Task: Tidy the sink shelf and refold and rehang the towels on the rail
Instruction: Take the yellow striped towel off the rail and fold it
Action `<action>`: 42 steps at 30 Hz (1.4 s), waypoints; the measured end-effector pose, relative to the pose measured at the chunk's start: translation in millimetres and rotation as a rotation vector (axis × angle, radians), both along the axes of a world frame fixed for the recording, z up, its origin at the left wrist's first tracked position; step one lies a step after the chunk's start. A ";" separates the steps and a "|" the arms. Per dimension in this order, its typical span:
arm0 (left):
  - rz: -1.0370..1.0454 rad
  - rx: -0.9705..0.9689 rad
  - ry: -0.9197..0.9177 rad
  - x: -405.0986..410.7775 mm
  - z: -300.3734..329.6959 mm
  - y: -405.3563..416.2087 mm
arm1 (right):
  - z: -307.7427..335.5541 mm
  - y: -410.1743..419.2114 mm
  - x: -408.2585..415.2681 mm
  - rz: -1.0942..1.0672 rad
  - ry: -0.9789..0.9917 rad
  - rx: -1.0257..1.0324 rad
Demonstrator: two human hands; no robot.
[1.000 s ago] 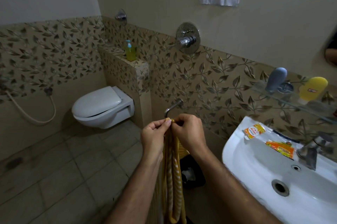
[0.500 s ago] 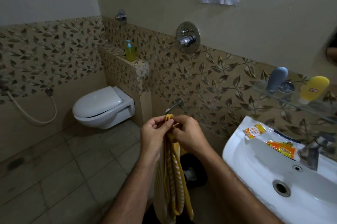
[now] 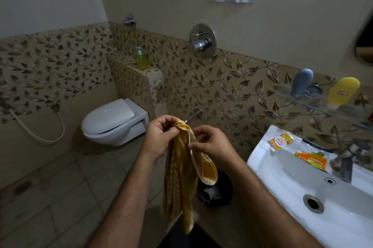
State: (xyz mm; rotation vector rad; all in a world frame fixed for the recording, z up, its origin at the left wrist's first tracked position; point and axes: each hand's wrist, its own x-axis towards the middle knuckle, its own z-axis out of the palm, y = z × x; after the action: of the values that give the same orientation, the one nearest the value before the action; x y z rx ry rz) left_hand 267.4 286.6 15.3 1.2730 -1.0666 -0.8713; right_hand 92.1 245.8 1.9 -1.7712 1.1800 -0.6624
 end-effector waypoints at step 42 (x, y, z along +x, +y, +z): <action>0.383 -0.178 0.080 91.9 15.1 4.3 | -20.3 -59.9 -48.9 -0.477 -0.015 0.379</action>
State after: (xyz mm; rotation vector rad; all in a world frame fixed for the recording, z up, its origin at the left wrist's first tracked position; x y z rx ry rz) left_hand 359.3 290.9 30.4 1.2281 -0.7823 -0.5202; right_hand 43.1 185.9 -18.4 -1.1755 1.6176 -0.6658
